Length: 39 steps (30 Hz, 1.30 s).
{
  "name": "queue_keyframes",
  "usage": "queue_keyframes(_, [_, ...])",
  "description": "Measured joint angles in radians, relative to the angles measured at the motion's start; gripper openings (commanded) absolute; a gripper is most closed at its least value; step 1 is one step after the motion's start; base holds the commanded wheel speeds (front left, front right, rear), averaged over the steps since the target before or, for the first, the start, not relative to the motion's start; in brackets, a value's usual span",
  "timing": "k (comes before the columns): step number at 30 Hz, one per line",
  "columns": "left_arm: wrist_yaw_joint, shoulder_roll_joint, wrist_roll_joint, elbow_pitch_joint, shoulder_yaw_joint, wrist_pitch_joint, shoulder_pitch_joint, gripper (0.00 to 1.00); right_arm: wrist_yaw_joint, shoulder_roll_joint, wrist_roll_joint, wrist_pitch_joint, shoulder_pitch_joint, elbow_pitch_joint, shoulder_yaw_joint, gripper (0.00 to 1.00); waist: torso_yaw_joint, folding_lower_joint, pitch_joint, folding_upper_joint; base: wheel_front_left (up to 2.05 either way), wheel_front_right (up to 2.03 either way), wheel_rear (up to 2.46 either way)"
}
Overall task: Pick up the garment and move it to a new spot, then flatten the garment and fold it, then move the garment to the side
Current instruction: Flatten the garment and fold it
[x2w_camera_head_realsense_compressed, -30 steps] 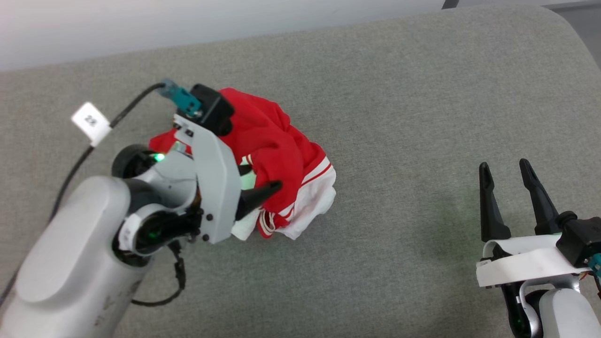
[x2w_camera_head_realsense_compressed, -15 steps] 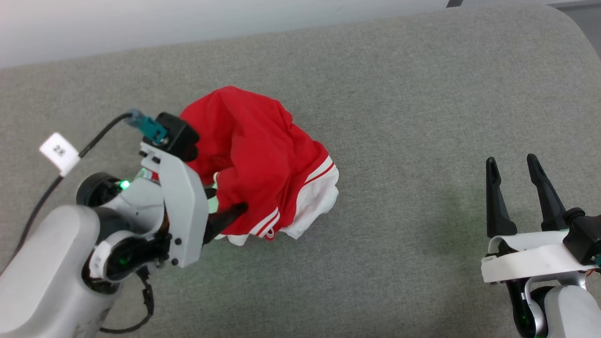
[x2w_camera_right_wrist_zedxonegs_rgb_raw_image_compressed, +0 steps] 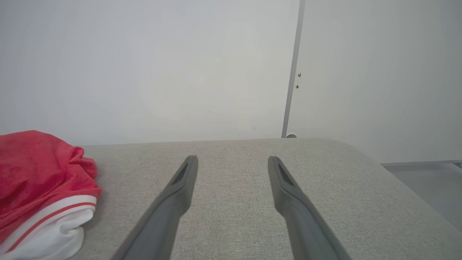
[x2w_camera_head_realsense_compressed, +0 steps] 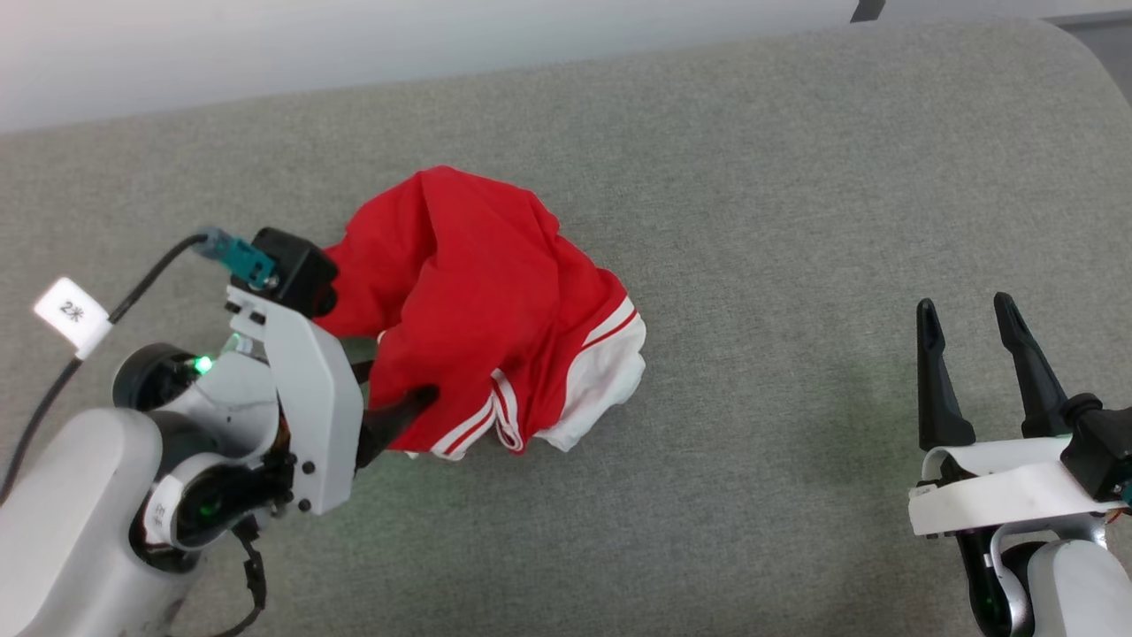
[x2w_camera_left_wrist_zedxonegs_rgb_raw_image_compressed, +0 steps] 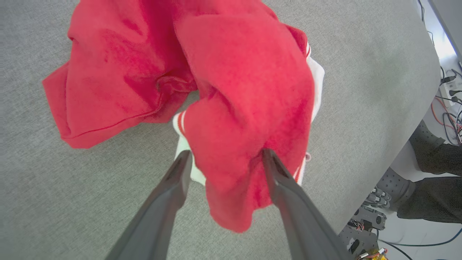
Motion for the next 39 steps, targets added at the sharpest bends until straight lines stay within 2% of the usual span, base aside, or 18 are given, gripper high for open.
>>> queue_keyframes(1, [0.0, 0.0, -0.001, 0.0, 0.0, -0.002, 0.002, 0.93, 0.0, -0.001, 0.0, 0.0, 0.001, 0.001, 0.0, 1.0, 0.001, -0.0001, -0.003, 0.0, 0.0, 0.0, 0.0])
queue_keyframes(2, [0.0, -0.001, -0.004, -0.001, 0.0, -0.002, 0.005, 0.66, 0.0, -0.002, 0.0, 0.0, 0.003, 0.001, 0.001, 1.0, 0.003, 0.0, -0.005, 0.0, 0.0, 0.0, 0.0])
queue_keyframes(3, [-0.002, -0.003, -0.009, -0.004, -0.001, -0.002, 0.009, 0.23, 0.0, -0.002, 0.0, 0.0, 0.005, 0.001, 0.002, 1.0, 0.004, 0.0, -0.008, -0.0001, 0.0, 0.0, 0.0])
queue_keyframes(4, [-0.002, -0.007, -0.016, -0.007, 0.0, -0.004, 0.012, 0.0, 0.0, -0.003, 0.0, 0.0, 0.008, 0.002, 0.002, 1.0, 0.006, 0.0, -0.011, 0.0, 0.0, 0.0, 0.0])
queue_keyframes(10, [-0.015, -0.045, -0.027, -0.031, -0.007, -0.017, -0.011, 0.0, 0.0, -0.007, 0.0, 0.0, 0.01, 0.004, 0.006, 1.0, 0.012, -0.0001, -0.025, 0.0, 0.0, 0.0, 0.0])
queue_keyframes(21, [-0.074, -0.178, -0.044, -0.025, -0.094, -0.026, -0.134, 0.0, 0.0, -0.009, 0.001, 0.0, 0.009, 0.005, 0.024, 1.0, -0.011, -0.0001, -0.022, 0.0, 0.0, 0.0, 0.0])
queue_keyframes(31, [-0.112, -0.282, 0.007, 0.14, -0.205, -0.075, -0.192, 0.0, 0.0, 0.005, 0.012, 0.0, -0.012, 0.003, 0.027, 1.0, -0.055, 0.0, 0.029, 0.0, 0.0, 0.0, 0.0])
queue_keyframes(35, [-0.121, -0.304, 0.033, 0.226, -0.257, -0.104, -0.198, 0.0, 0.0, 0.012, 0.017, 0.0, -0.016, 0.005, 0.031, 1.0, -0.072, 0.0, 0.048, -0.0001, 0.0, 0.0, 0.0])
queue_keyframes(36, [-0.124, -0.307, 0.035, 0.244, -0.268, -0.109, -0.201, 0.34, 0.0, 0.013, 0.017, 0.0, -0.016, 0.005, 0.033, 1.0, -0.076, 0.0, 0.052, 0.0, 0.0, 0.0, 0.0])
queue_keyframes(37, [-0.126, -0.307, 0.036, 0.259, -0.278, -0.113, -0.205, 0.45, 0.0, 0.014, 0.017, 0.0, -0.017, 0.005, 0.033, 1.0, -0.079, 0.0, 0.055, 0.0, 0.0, 0.0, 0.0])
queue_keyframes(38, [-0.128, -0.307, 0.038, 0.269, -0.286, -0.119, -0.209, 0.7, 0.0, 0.015, 0.017, 0.0, -0.018, 0.005, 0.032, 1.0, -0.081, 0.0, 0.058, -0.0001, 0.0, 0.0, 0.0])
queue_keyframes(39, [-0.128, -0.307, 0.038, 0.277, -0.293, -0.126, -0.213, 1.0, 0.0, 0.015, 0.017, 0.0, -0.018, 0.006, 0.032, 1.0, -0.083, 0.0, 0.06, 0.0, 0.0, 0.0, 0.0])
